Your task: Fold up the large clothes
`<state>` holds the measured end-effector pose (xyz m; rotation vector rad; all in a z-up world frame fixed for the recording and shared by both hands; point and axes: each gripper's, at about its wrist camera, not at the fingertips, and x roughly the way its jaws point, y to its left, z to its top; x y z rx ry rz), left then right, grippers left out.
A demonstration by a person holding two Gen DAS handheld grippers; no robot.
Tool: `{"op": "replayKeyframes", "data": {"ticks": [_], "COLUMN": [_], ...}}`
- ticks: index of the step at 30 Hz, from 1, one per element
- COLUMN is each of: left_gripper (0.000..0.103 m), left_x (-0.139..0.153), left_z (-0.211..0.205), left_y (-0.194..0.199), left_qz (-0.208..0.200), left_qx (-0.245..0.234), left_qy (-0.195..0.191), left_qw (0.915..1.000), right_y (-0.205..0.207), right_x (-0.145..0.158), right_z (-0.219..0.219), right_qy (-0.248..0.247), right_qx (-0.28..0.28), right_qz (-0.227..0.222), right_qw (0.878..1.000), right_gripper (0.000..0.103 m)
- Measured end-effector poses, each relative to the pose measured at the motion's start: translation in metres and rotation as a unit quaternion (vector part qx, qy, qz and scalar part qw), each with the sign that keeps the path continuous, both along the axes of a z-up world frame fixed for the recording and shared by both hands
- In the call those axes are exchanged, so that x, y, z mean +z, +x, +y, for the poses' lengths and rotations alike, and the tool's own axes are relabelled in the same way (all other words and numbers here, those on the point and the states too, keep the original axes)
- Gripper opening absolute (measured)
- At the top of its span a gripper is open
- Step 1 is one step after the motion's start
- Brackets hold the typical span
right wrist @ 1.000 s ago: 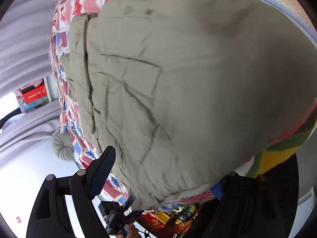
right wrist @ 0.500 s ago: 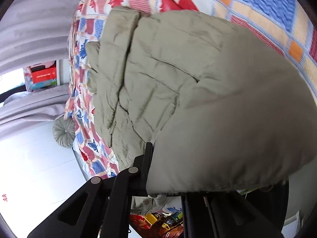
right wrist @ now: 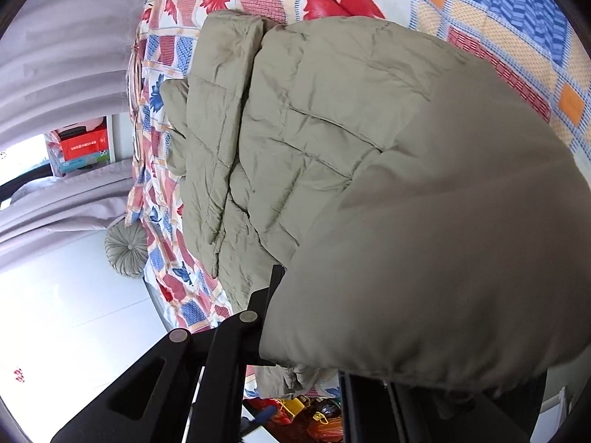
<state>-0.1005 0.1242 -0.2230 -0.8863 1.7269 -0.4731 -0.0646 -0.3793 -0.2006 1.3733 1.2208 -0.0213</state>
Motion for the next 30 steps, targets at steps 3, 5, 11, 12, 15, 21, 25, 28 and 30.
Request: {"op": "replayKeyframes", "data": {"ticks": [3, 5, 11, 12, 15, 21, 25, 28, 30], "left_gripper": [0.088, 0.088, 0.084, 0.060, 0.011, 0.009, 0.009, 0.009, 0.009], "left_x": [-0.023, -0.033, -0.039, -0.039, -0.038, 0.020, 0.074, 0.110, 0.128], "left_z": [-0.006, -0.013, -0.020, -0.018, -0.018, -0.010, -0.011, -0.024, -0.033], "left_y": [-0.008, -0.010, 0.004, 0.008, 0.023, 0.053, 0.093, 0.138, 0.168], "left_qz": [0.021, 0.017, -0.022, -0.025, -0.031, -0.133, -0.210, -0.274, -0.306], "left_qx": [0.048, 0.082, 0.127, 0.125, 0.097, 0.073, 0.058, 0.032, 0.020], "left_qy": [-0.027, -0.051, -0.021, -0.005, 0.026, 0.072, 0.082, 0.095, 0.099], "left_qw": [0.9983, 0.9952, 0.9914, 0.9919, 0.9944, 0.9858, 0.9726, 0.9566, 0.9465], "right_y": [0.006, 0.009, 0.008, 0.007, 0.003, 0.000, 0.011, 0.033, 0.055], "right_x": [0.003, 0.006, 0.008, 0.008, 0.006, 0.013, 0.035, 0.065, 0.087], "right_z": [0.002, 0.003, 0.003, 0.003, 0.003, 0.004, 0.001, 0.001, 0.002], "right_qy": [0.000, -0.005, -0.015, -0.015, -0.017, -0.030, -0.042, -0.068, -0.092], "right_qx": [0.002, 0.009, 0.021, 0.022, 0.022, 0.028, 0.026, 0.046, 0.066], "right_qz": [-0.004, -0.005, 0.000, 0.002, 0.005, -0.003, -0.038, -0.076, -0.107], "right_qw": [1.000, 1.000, 1.000, 1.000, 1.000, 0.999, 0.998, 0.994, 0.988], "right_gripper": [0.008, 0.008, 0.008, 0.008, 0.008, 0.008, 0.008, 0.008, 0.008]}}
